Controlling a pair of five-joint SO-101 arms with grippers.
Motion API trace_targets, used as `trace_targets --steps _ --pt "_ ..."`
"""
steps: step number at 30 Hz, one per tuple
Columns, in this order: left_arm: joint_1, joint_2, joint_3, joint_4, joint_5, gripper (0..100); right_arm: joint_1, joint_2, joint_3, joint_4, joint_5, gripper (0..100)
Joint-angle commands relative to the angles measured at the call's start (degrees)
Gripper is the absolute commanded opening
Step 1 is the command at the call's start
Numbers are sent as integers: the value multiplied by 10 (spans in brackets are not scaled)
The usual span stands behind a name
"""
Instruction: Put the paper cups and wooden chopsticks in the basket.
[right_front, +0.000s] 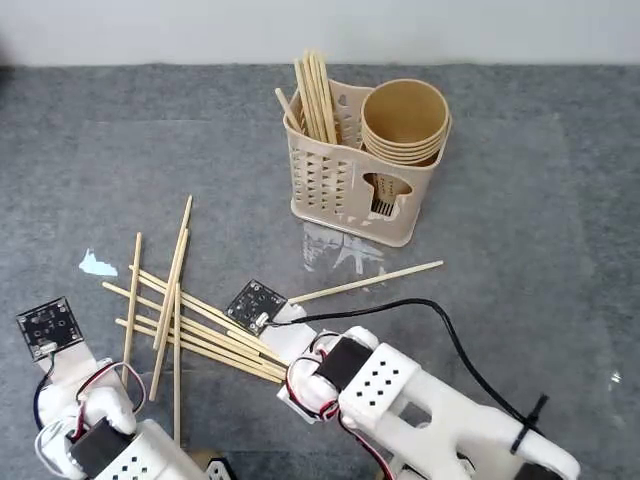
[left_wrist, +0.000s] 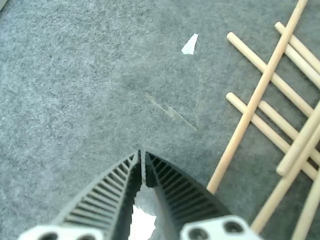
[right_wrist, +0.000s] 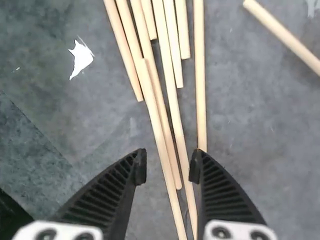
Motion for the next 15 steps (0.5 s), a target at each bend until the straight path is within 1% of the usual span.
trace_targets --steps 1,3,9,12,15 --pt "4 2 -3 -10 -4 15 -4 -13 -4 -12 -4 241" --pt "4 2 -3 -10 -4 15 -4 -13 -3 -12 -5 282" --pt "4 2 -3 -10 -4 15 -4 -7 -2 -24 -5 285" --pt "4 2 -3 -10 -4 15 -4 36 -7 -31 -6 285" --pt "5 2 -3 -10 -4 15 -4 100 -10 -70 -14 285"
